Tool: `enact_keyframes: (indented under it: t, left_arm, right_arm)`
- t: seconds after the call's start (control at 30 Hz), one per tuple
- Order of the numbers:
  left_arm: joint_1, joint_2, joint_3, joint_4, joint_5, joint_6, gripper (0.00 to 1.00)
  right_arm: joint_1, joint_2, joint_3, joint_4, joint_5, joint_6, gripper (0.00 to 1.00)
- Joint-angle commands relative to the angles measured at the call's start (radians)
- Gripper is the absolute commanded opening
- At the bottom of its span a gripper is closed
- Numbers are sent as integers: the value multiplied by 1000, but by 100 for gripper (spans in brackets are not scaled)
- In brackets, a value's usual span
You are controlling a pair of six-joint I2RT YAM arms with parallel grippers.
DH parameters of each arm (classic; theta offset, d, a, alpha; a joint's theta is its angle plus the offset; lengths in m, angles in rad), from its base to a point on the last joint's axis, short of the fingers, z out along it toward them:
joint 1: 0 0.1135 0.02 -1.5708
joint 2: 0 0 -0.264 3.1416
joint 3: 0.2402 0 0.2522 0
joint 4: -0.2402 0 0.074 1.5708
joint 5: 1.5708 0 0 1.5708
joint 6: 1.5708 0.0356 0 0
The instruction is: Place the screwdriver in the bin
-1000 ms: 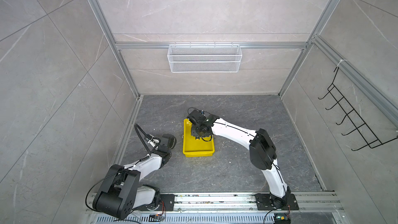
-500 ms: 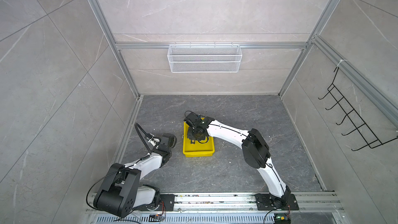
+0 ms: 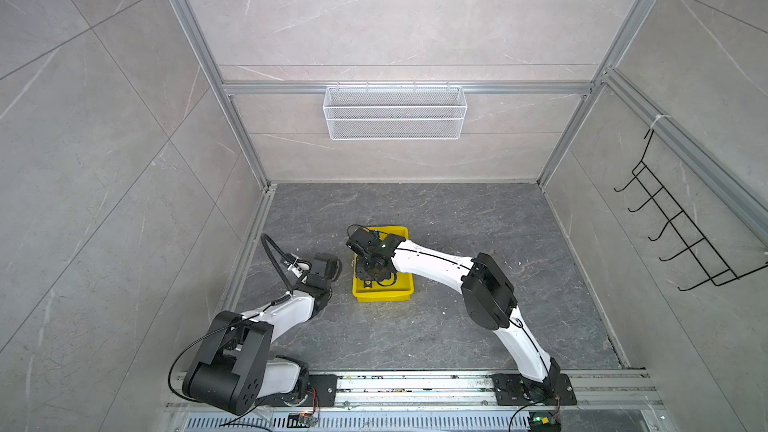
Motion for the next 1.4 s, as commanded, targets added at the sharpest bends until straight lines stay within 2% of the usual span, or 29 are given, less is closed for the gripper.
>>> enact_keyframes:
  t: [0.0,0.07,0.2,0.4,0.6,0.8,0.9,1.03,1.1,1.2,1.27,1.3,1.37]
  left_arm:
    - [3,8,24,11,-13,20,78]
    - [3,7,23,11,-10,22,78]
    - [3,0,25,10,-7,26,78]
    - [3,-6,21,5,-19,14,79]
    - [2,-22,19,-14,-31,13,79]
    - [3,-20,19,-16,-35,15,79]
    - [3,-19,21,-21,-36,16,79]
    - [3,-18,23,-24,-38,15,78]
    - [3,-17,26,-30,-39,15,78]
    - [3,-10,35,-44,-38,18,78]
    - [3,-6,40,-48,-36,21,78]
    - [3,-4,41,-50,-34,21,78]
    - [3,-3,45,-52,-31,21,78]
  right_arm:
    - [-5,28,-4,-37,14,8,21]
    - [-6,27,-1,-42,15,6,26]
    - [-6,21,13,-55,20,-6,45]
    - [-6,7,93,-134,27,-51,49]
    - [-7,-123,61,-173,114,-111,50]
    - [-16,-353,-154,-107,234,-146,51]
    - [-37,-495,-276,-82,330,-177,51]
    - [-95,-691,-445,-96,487,-173,52]
    - [-137,-803,-555,-64,490,-179,55]
    - [-195,-981,-742,13,478,-193,63]
    - [-220,-1087,-844,38,499,-192,73]
    - [-226,-1138,-893,48,531,-194,79]
    - [-228,-1209,-961,50,623,-200,86]
